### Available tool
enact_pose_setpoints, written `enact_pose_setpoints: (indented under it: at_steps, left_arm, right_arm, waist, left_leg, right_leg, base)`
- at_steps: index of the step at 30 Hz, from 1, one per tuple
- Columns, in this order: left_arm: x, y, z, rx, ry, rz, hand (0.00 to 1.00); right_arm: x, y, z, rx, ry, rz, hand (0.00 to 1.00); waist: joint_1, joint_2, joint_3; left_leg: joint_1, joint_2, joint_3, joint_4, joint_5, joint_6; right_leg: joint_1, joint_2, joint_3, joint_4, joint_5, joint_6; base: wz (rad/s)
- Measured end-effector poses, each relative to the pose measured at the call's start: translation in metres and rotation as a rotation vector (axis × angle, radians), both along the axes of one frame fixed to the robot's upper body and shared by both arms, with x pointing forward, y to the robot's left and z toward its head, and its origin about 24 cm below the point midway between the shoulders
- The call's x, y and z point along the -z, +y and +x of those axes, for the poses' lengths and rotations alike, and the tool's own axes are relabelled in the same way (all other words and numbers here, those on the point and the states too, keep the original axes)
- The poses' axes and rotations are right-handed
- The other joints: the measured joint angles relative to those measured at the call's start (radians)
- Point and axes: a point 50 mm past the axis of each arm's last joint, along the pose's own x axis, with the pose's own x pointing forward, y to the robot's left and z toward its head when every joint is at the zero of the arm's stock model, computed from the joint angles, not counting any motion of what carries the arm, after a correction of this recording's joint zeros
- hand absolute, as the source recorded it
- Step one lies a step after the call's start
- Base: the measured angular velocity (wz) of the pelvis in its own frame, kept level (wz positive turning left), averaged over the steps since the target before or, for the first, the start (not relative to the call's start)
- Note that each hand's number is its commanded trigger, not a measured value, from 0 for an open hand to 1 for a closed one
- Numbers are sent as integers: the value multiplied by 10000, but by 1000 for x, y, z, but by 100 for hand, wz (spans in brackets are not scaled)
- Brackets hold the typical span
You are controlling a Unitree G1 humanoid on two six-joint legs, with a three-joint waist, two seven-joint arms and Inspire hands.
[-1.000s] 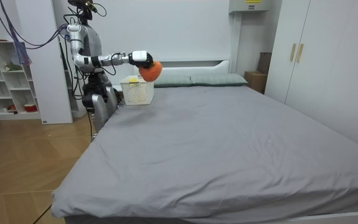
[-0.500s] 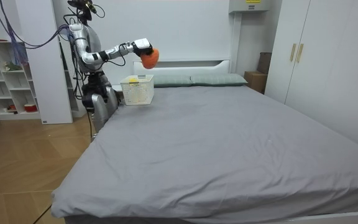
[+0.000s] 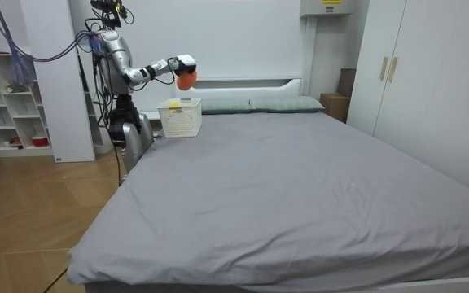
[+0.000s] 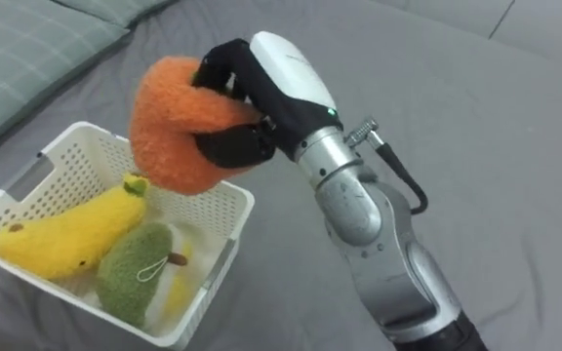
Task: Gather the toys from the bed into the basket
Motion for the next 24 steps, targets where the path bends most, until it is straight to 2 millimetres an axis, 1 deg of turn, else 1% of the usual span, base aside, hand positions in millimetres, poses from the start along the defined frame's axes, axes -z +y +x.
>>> enact_pose_setpoints:
  at_steps: [1, 2, 4, 5, 6, 7, 8, 9, 11, 13, 14, 16, 19, 22, 24]
  left_arm:
    - [0, 1, 2, 64, -17, 43, 0]
    - [-1, 1, 3, 60, -41, 54, 0]
    - [-1, 1, 5, 103, -73, 88, 0]
    - [-1, 2, 5, 103, -73, 97, 0]
    - [-1, 2, 5, 106, -68, 108, 0]
    - [-2, 3, 5, 103, -57, 124, 0]
    - [-2, 3, 5, 105, -57, 139, 0]
    - [-2, 4, 6, 117, -67, 159, 0]
    - [-2, 5, 7, 130, -42, 170, 0]
    - [-2, 5, 6, 78, 53, 196, 0]
    - [-2, 5, 6, 67, 46, 201, 0]
    - [-3, 6, 9, 35, -42, 190, 0]
    - [-3, 5, 12, 57, -115, 191, 0]
    - [-3, 5, 13, 68, -119, 181, 0]
    - [-3, 5, 13, 112, -107, 194, 0]
  right_arm:
    - [1, 3, -1, -175, 62, -46, 96]
    - [1, 6, -2, -285, 89, -93, 80]
    - [5, 13, -5, -682, 292, -275, 63]
    - [6, 15, -5, -758, 348, -306, 57]
    - [8, 18, -6, -901, 468, -327, 54]
    - [11, 22, -7, -1046, 639, -389, 42]
    - [13, 23, -6, -1089, 740, -408, 25]
    - [17, 25, -6, -1134, 961, -475, 22]
    - [23, 26, -4, -1093, 1261, -705, 15]
    - [30, 28, -5, -1160, 1509, -1026, 2]
    - [32, 28, -4, -1174, 1592, -1080, 0]
    - [38, 26, -3, -1109, 1821, -1259, 0]
    - [45, 24, -6, -988, 2018, -1362, 0]
    - [47, 22, -6, -944, 2109, -1385, 0]
    - [47, 21, -6, -921, 2101, -1382, 0]
  waist:
    - [113, -18, -10]
    - [170, -30, -4]
    - [335, -72, -14]
    - [371, -78, -11]
    - [477, -99, 1]
    - [510, -126, 15]
    - [516, -144, 24]
    - [528, -171, 39]
    - [541, -199, 44]
    - [539, -198, 54]
    - [538, -198, 54]
    - [494, -203, 61]
    - [432, -174, 80]
    - [286, -124, 111]
    - [237, -113, 108]
  left_leg:
    - [-50, -4, -46, 1, 0, -1]
    - [-66, -8, -69, 3, 0, -1]
    - [-77, -17, -121, 20, 1, -3]
    - [-77, -17, -132, 27, 1, -3]
    - [-80, -18, -147, 36, 1, -3]
    - [-80, -33, -209, 40, 2, -4]
    - [-80, -38, -242, 41, 2, -5]
    - [-88, -47, -289, 47, 2, -5]
    - [-126, -87, -400, 58, 4, -1]
    - [-170, -121, -419, 77, 10, 13]
    - [-180, -125, -419, 77, 14, 18]
    - [-237, -134, -422, 103, 21, 26]
    - [-246, -135, -417, 123, 23, 29]
    - [-234, -131, -366, 93, 23, 29]
    - [-236, -131, -316, 60, 24, 28]
  right_leg:
    - [2, 13, 12, 0, -1, 2]
    - [2, 15, 11, 0, -1, 2]
    - [24, 18, 5, 0, -2, 3]
    - [35, 19, 5, -1, -2, 3]
    - [43, 13, 0, -1, -2, 3]
    - [60, 9, -23, -2, -2, 3]
    - [71, -1, -57, -2, -2, 3]
    - [84, -7, -149, -3, -2, 3]
    - [88, -8, -255, -3, -4, 6]
    - [52, -29, -261, -1, -4, 8]
    - [44, -32, -262, 0, -3, 8]
    - [11, -32, -242, -15, 0, 12]
    - [9, -25, -194, -24, 0, 13]
    - [9, -16, -167, -84, 0, 14]
    - [12, -4, -156, -170, 1, 16]
  base:
    - [7]
    - [9]
    - [7]
    - [5]
    - [5]
    - [7]
    - [10]
    - [14]
    - [14]
    - [3]
    - [0]
    - [0]
    - [0]
    - [-5]
    - [-6]
